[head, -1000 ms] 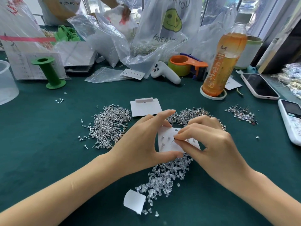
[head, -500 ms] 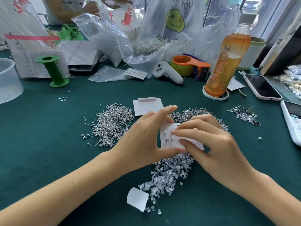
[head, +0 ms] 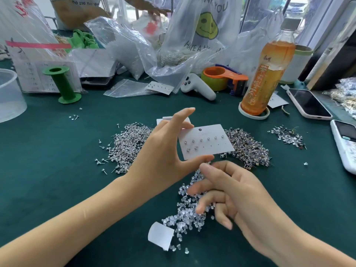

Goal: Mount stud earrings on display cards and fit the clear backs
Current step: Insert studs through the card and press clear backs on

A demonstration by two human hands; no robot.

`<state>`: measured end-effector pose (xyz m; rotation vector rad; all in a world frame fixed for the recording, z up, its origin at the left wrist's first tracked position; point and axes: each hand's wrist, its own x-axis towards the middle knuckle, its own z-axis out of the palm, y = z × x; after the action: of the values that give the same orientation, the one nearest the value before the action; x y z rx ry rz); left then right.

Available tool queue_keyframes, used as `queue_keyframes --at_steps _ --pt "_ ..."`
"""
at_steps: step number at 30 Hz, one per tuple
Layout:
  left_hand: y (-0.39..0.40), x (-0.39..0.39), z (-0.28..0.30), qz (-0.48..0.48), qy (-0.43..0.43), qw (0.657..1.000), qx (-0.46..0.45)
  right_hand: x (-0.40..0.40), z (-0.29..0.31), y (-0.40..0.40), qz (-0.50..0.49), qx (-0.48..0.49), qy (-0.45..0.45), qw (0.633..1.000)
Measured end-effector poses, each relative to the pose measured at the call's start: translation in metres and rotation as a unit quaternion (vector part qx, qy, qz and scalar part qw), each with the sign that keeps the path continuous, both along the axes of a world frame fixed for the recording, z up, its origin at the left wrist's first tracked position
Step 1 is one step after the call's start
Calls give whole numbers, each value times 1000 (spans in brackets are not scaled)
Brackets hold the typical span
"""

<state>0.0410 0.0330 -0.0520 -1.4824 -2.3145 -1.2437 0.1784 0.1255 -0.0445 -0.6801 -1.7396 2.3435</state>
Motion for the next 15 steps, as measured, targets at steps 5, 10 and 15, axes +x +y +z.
queue_keyframes --at_steps 5,10,15 --pt "0 7 2 9 5 1000 -6 -4 2 1 -48 -38 26 998" --pt "2 18 1 -10 24 1000 -5 -6 -2 2 -61 -27 41 997" --pt "2 20 0 -4 56 998 -9 -6 -2 4 -48 -28 48 997"
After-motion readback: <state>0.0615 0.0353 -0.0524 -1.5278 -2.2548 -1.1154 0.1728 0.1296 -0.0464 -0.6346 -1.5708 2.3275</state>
